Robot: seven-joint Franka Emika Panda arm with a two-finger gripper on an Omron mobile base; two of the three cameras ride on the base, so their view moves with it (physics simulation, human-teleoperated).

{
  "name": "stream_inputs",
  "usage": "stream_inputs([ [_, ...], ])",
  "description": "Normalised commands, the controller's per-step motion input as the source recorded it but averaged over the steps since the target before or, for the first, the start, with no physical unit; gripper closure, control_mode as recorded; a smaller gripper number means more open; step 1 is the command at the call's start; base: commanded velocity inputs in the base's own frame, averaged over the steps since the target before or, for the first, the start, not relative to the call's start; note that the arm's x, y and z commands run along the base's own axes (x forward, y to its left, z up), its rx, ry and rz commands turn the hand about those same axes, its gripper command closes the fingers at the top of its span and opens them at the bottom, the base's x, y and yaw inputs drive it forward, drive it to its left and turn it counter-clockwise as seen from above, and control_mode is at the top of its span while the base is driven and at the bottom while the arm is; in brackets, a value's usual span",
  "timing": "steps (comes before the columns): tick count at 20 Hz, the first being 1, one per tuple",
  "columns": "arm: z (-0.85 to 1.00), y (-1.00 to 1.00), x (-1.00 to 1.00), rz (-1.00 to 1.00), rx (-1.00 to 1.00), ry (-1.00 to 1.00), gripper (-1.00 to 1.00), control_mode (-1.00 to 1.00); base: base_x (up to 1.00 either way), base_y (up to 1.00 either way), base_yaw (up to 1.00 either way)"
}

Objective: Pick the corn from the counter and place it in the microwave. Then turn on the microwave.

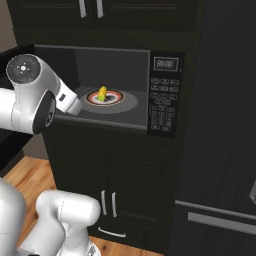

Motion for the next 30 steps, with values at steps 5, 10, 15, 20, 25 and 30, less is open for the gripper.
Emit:
stream_inputs([
  [5,0.12,0.00,-0.41,-0.06,0.10,0.17,-1.00,-1.00,0.00,0.00,0.00],
  [10,0.10,0.00,-0.46,-0.03,0.11,0.10,-1.00,-1.00,0.00,0.00,0.00],
  [15,0.06,0.00,-0.50,0.00,0.13,0.00,-1.00,-1.00,0.00,0.00,0.00],
  [20,0.00,0.03,-0.46,0.00,0.08,0.00,-1.00,-1.00,0.00,0.00,0.00],
  [25,0.02,0.00,-0.46,-0.07,0.07,0.05,-1.00,-1.00,0.00,0.00,0.00],
  [30,0.05,0.00,-0.46,-0.08,0.07,0.12,-1.00,-1.00,0.00,0.00,0.00],
])
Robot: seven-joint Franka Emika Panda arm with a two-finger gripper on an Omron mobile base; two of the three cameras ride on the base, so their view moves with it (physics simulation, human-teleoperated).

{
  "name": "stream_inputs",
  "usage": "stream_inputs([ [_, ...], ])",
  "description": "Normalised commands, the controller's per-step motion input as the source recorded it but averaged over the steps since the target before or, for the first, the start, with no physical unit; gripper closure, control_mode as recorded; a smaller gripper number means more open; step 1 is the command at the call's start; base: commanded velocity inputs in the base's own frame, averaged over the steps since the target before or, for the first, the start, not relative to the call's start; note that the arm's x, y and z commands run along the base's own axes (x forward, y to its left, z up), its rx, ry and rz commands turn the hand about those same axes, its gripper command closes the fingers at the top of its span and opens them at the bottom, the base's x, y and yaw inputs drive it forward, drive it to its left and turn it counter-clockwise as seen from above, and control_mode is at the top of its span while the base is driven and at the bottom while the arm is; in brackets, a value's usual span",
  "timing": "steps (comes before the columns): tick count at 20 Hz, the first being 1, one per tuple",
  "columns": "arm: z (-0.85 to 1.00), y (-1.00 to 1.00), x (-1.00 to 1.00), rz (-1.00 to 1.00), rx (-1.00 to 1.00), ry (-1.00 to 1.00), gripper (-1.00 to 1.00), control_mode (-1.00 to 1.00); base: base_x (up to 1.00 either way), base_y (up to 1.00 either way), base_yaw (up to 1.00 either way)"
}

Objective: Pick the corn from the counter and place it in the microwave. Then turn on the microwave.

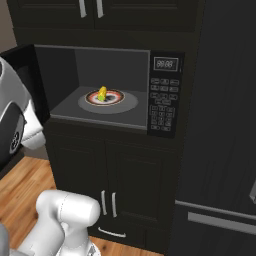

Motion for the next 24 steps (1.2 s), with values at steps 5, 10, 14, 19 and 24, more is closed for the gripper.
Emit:
stream_inputs([
  [5,0.06,0.01,-0.46,-0.06,0.08,0.10,-1.00,-1.00,0.00,0.00,0.00],
  [10,0.03,0.06,-0.44,-0.01,0.08,0.07,-1.00,-1.00,0.00,0.00,0.00],
  [14,0.00,0.08,-0.45,-0.01,0.01,0.04,-1.00,-1.00,0.00,0.00,0.00],
  [19,0.02,0.05,-0.45,-0.07,0.00,0.03,-1.00,-1.00,0.00,0.00,0.00],
  [24,0.00,0.06,-0.42,-0.11,0.00,0.05,-1.00,-1.00,0.00,0.00,0.00],
])
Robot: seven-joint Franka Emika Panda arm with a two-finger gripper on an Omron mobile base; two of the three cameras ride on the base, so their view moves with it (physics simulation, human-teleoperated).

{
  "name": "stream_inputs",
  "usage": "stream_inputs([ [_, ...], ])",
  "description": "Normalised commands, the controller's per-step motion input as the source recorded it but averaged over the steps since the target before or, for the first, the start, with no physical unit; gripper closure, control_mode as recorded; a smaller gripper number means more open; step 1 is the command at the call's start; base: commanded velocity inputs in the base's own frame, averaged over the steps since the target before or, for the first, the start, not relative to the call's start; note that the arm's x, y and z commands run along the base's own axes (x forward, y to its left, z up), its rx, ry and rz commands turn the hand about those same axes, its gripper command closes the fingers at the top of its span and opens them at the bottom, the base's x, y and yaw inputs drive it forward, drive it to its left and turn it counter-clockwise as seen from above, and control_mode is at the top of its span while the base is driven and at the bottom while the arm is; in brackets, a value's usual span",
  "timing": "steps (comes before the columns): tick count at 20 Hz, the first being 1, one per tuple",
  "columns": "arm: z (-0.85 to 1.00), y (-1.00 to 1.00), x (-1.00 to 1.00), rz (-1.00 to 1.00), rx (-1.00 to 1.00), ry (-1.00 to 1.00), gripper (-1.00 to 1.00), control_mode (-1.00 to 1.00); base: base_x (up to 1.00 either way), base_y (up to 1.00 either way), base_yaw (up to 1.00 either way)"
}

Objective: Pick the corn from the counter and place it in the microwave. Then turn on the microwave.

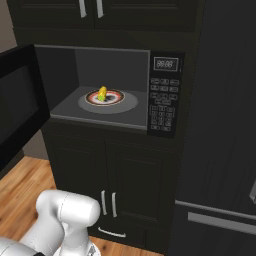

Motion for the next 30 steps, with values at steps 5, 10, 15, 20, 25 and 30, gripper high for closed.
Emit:
stream_inputs([
  [5,0.00,0.09,-0.38,-0.16,0.00,0.06,-1.00,-1.00,0.00,0.00,0.00],
  [10,0.00,0.18,-0.23,-0.21,0.00,0.14,-1.00,-1.00,0.00,0.00,0.00],
  [15,0.00,0.17,-0.16,-0.18,0.00,0.19,-1.00,-1.00,0.00,0.00,0.00],
  [20,0.00,0.14,-0.21,-0.14,0.00,0.21,-1.00,-1.00,0.00,0.00,0.00],
  [25,0.00,0.18,-0.30,-0.11,0.00,0.12,-1.00,-1.00,0.00,0.00,0.00],
  [30,-0.01,0.18,-0.30,-0.03,0.00,0.03,-1.00,-1.00,0.00,0.00,0.00],
])
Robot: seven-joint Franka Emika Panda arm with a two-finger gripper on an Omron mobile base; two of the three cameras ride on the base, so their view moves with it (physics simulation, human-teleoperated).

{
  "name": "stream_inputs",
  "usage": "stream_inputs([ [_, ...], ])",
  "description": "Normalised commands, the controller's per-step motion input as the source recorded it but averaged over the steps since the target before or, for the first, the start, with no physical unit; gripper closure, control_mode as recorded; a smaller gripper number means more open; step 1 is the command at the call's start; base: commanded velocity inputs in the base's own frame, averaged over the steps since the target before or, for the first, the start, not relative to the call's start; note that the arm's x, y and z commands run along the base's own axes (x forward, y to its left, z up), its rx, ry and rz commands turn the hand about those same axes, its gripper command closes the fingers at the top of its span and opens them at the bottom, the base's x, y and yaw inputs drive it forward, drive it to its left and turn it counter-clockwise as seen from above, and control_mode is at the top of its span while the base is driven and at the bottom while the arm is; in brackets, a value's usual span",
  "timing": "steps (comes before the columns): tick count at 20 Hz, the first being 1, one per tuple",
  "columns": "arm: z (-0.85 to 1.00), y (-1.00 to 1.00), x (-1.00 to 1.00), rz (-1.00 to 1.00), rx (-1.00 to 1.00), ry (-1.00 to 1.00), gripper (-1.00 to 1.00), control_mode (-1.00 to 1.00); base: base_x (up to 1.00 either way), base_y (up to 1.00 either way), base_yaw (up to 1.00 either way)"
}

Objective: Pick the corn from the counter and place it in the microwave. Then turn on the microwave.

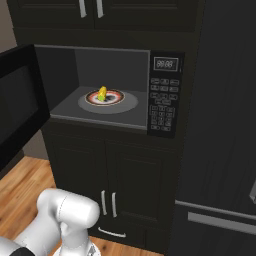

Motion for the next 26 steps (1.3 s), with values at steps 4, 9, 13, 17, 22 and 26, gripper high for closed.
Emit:
stream_inputs([
  [4,-0.03,0.20,-0.26,0.00,0.00,0.00,-1.00,-1.00,0.00,0.00,0.00],
  [9,-0.02,0.17,-0.25,0.00,0.00,0.00,-1.00,-1.00,0.00,0.00,0.00],
  [13,0.00,0.13,-0.18,0.00,0.00,0.00,-1.00,-1.00,0.00,0.00,0.00],
  [17,0.00,0.15,-0.28,-0.01,0.02,0.00,-1.00,-1.00,0.00,0.00,0.00],
  [22,0.00,0.19,-0.23,-0.02,0.05,0.00,-1.00,-1.00,0.00,0.00,0.00],
  [26,0.00,0.18,-0.18,-0.03,0.06,0.00,-1.00,-1.00,0.00,0.00,0.00],
])
